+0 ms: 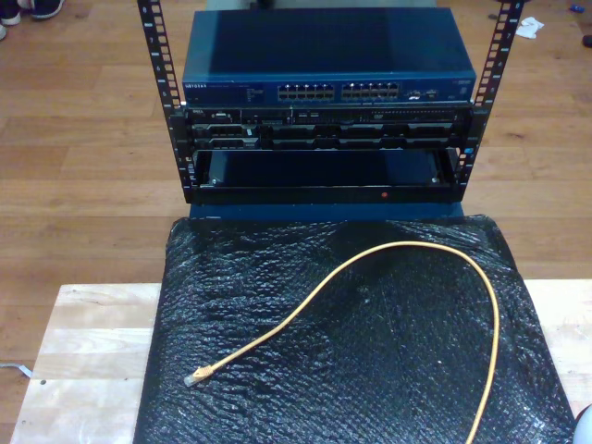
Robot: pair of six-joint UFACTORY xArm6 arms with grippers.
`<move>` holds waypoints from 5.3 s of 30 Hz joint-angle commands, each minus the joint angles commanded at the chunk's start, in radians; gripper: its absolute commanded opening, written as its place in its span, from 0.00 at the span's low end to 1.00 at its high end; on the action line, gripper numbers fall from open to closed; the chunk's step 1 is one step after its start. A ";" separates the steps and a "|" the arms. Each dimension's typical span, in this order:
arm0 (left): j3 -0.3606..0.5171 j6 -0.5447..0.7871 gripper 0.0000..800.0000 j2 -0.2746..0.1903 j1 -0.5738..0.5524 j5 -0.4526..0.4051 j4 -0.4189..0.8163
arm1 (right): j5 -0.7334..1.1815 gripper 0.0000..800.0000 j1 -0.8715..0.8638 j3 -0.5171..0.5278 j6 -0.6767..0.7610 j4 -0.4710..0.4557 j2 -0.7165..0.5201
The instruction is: Grab the cable and plug it in
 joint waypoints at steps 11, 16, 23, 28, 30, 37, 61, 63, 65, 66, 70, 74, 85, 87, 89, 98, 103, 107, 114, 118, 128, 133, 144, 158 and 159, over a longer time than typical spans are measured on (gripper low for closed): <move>0.000 0.000 1.00 0.000 0.000 0.000 0.000 | 0.000 1.00 0.000 0.000 0.000 0.000 0.000; 0.000 0.000 1.00 0.000 0.000 0.000 0.000 | 0.000 1.00 0.000 0.000 0.000 0.000 0.000; 0.000 0.000 1.00 0.000 0.000 0.000 0.000 | 0.000 1.00 0.000 0.000 0.000 0.000 0.000; 0.000 0.000 1.00 0.000 0.000 0.000 0.000 | 0.000 1.00 0.000 0.000 0.000 0.000 0.000; 0.000 0.000 1.00 0.000 0.000 0.000 0.000 | 0.000 1.00 0.000 0.000 0.000 0.000 0.000; 0.000 0.000 1.00 0.000 0.000 -0.002 0.000 | 0.000 1.00 0.000 0.000 0.000 0.000 0.000; 0.000 -0.008 1.00 0.000 0.000 -0.002 0.000 | 0.011 1.00 0.002 -0.018 -0.003 0.000 -0.003; -0.003 -0.009 1.00 0.000 0.000 0.006 0.000 | 0.021 1.00 0.002 -0.031 -0.002 -0.002 -0.012; -0.005 -0.009 1.00 0.000 0.000 0.023 0.002 | 0.055 1.00 0.002 -0.041 -0.003 -0.002 -0.015; -0.014 -0.009 1.00 0.000 0.000 0.034 0.002 | 0.078 1.00 0.002 -0.052 -0.003 -0.002 -0.015; -0.041 -0.009 1.00 0.000 0.000 0.094 0.003 | 0.218 1.00 0.000 -0.137 -0.002 -0.002 -0.015; -0.068 -0.012 1.00 -0.002 -0.002 0.130 0.003 | 0.347 1.00 -0.002 -0.236 0.011 0.000 -0.014; -0.117 -0.018 1.00 -0.008 -0.003 0.206 0.005 | 0.502 1.00 0.018 -0.436 0.216 0.015 -0.009; -0.130 -0.021 1.00 -0.008 -0.005 0.230 0.005 | 0.508 1.00 0.055 -0.451 0.255 0.025 -0.008; -0.144 -0.021 1.00 -0.008 -0.005 0.249 0.005 | 0.512 1.00 0.097 -0.466 0.290 0.040 -0.006; -0.281 -0.023 1.00 -0.009 -0.018 0.402 -0.061 | 0.626 1.00 0.153 -0.580 0.436 0.144 0.025; -0.353 -0.038 1.00 -0.008 -0.035 0.512 -0.109 | 0.684 1.00 0.238 -0.666 0.535 0.176 0.081; -0.377 -0.087 1.00 -0.009 -0.078 0.577 -0.129 | 0.723 1.00 0.315 -0.726 0.635 0.184 0.115; -0.405 -0.229 1.00 -0.015 -0.176 0.637 -0.193 | 0.795 1.00 0.393 -0.812 0.747 0.273 0.137; -0.407 -0.279 1.00 -0.020 -0.204 0.652 -0.224 | 0.876 1.00 0.448 -0.888 0.819 0.344 0.186; -0.407 -0.325 1.00 -0.031 -0.239 0.654 -0.267 | 0.942 1.00 0.589 -0.982 0.970 0.440 0.201; -0.408 -0.354 1.00 -0.032 -0.275 0.652 -0.269 | 0.939 1.00 0.660 -1.017 1.039 0.508 0.212; -0.428 -0.571 1.00 -0.044 -0.456 0.663 -0.328 | 0.933 1.00 0.821 -1.126 1.168 0.539 0.272; -0.459 -0.658 1.00 -0.044 -0.532 0.663 -0.397 | 0.747 0.99 1.100 -1.154 1.324 0.578 0.318; -0.460 -0.671 1.00 -0.043 -0.542 0.663 -0.400 | 0.732 0.99 1.126 -1.160 1.336 0.575 0.325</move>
